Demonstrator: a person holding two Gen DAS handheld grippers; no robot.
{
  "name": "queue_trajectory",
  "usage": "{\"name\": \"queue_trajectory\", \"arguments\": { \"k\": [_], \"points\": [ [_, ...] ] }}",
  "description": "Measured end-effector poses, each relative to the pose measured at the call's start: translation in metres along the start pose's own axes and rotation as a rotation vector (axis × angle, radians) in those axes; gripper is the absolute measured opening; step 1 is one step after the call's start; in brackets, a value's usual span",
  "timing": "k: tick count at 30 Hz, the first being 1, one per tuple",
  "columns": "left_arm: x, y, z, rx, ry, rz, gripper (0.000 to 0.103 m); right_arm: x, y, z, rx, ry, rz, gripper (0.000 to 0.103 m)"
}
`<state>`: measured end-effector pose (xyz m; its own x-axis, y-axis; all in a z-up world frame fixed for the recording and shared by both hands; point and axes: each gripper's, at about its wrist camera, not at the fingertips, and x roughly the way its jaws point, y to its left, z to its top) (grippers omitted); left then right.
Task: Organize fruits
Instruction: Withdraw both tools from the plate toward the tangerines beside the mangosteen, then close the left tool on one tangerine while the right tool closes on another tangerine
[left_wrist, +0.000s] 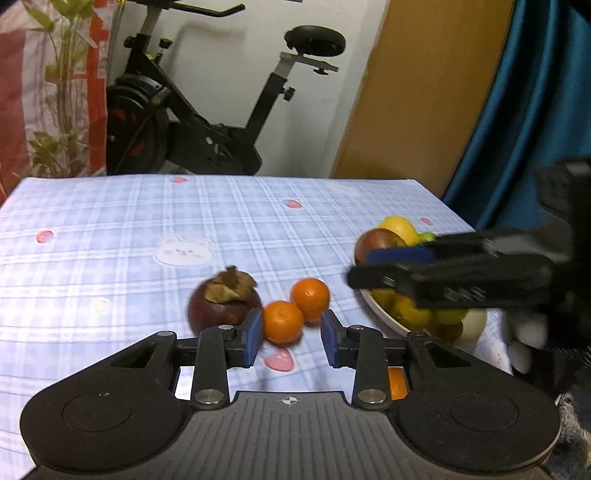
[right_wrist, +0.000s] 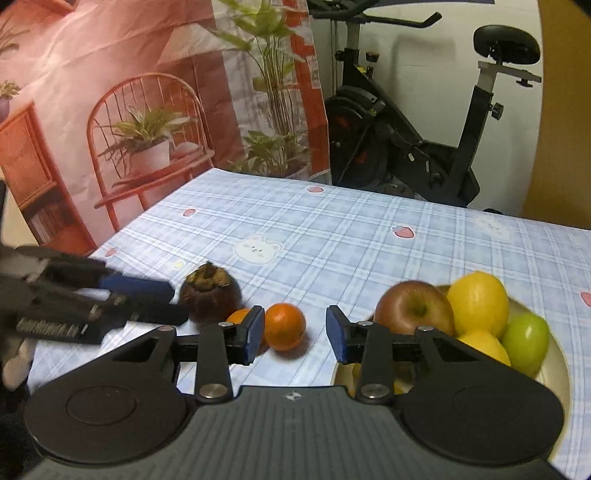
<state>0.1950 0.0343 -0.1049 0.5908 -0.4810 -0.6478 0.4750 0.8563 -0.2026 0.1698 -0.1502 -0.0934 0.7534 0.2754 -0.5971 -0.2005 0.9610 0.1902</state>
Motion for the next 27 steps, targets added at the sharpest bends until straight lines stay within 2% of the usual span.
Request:
{"name": "queue_trajectory", "arguments": {
  "k": [5, 11, 17, 18, 19, 25, 26, 27],
  "points": [
    [0.012, 0.002, -0.005, -0.047, 0.016, -0.010, 0.036, 0.029, -0.008, 0.009, 0.039, 0.041, 0.026, 0.041],
    [0.018, 0.002, -0.003, -0.044, 0.030, -0.011, 0.036, 0.055, -0.009, 0.015, 0.053, 0.110, 0.045, 0.040],
    [0.018, 0.003, -0.003, -0.042, 0.041, -0.005, 0.036, 0.057, -0.008, 0.008, 0.072, 0.161, 0.076, 0.041],
    [0.018, 0.003, -0.004, -0.039, 0.045, -0.007, 0.036, 0.055, -0.009, 0.006, 0.083, 0.157, 0.079, 0.041],
    [0.018, 0.003, -0.004, -0.037, 0.050, -0.007, 0.036, 0.053, -0.011, 0.005, 0.095, 0.153, 0.085, 0.036],
    [0.014, 0.001, -0.004, -0.022, 0.062, 0.004, 0.036, 0.032, -0.016, -0.007, 0.127, 0.116, 0.091, 0.034],
    [0.015, 0.000, -0.003, -0.019, 0.064, 0.007, 0.036, 0.028, -0.015, -0.009, 0.129, 0.106, 0.092, 0.032],
    [0.016, -0.001, -0.003, -0.015, 0.064, 0.010, 0.036, 0.024, -0.015, -0.010, 0.133, 0.098, 0.095, 0.025]
  ]
}}
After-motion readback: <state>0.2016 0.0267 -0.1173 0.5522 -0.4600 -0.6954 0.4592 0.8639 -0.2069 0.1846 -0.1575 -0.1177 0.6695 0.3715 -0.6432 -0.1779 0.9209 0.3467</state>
